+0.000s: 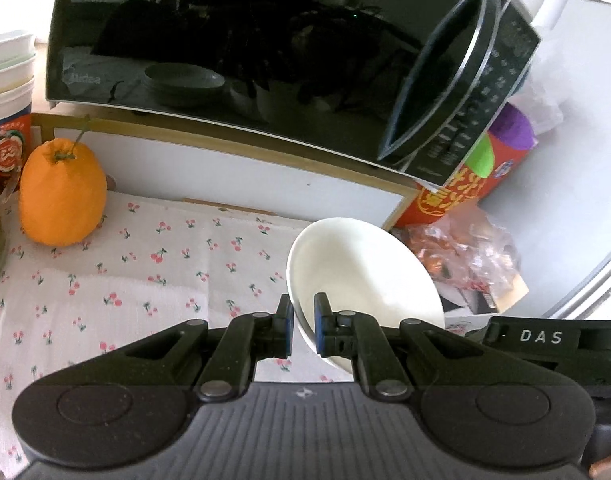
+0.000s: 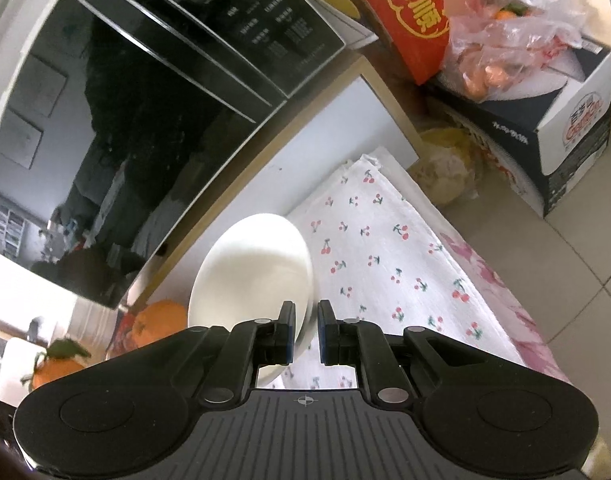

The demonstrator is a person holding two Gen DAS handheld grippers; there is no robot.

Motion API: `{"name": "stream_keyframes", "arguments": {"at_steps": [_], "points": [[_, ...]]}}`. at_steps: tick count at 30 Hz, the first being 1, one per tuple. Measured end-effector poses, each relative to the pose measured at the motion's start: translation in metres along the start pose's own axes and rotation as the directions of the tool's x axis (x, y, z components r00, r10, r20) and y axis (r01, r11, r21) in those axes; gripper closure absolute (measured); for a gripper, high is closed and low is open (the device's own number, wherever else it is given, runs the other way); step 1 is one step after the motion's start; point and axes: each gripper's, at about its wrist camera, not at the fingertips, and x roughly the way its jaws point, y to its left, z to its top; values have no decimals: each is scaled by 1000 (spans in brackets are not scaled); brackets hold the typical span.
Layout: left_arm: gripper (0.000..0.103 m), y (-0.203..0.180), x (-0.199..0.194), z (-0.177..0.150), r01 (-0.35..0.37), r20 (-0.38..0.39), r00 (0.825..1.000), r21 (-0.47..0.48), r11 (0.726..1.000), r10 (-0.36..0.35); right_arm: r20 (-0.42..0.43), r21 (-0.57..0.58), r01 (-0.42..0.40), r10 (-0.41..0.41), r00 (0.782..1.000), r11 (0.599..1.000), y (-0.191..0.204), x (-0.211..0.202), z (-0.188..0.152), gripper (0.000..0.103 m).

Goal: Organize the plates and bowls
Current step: 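Lift the small white bowl with both tools and carry it over the bowl stack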

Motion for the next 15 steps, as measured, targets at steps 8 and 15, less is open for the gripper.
{"name": "stream_keyframes", "arguments": {"at_steps": [8, 15], "points": [[94, -10, -38, -17, 20, 10, 1000, -1, 1000, -20, 3, -31, 30, -30, 1000, 999, 8, -40, -16, 91], [93, -15, -69, -42, 43, 22, 999, 28, 999, -44, -6, -53, 42, -43, 999, 998, 9, -72, -39, 91]]}}
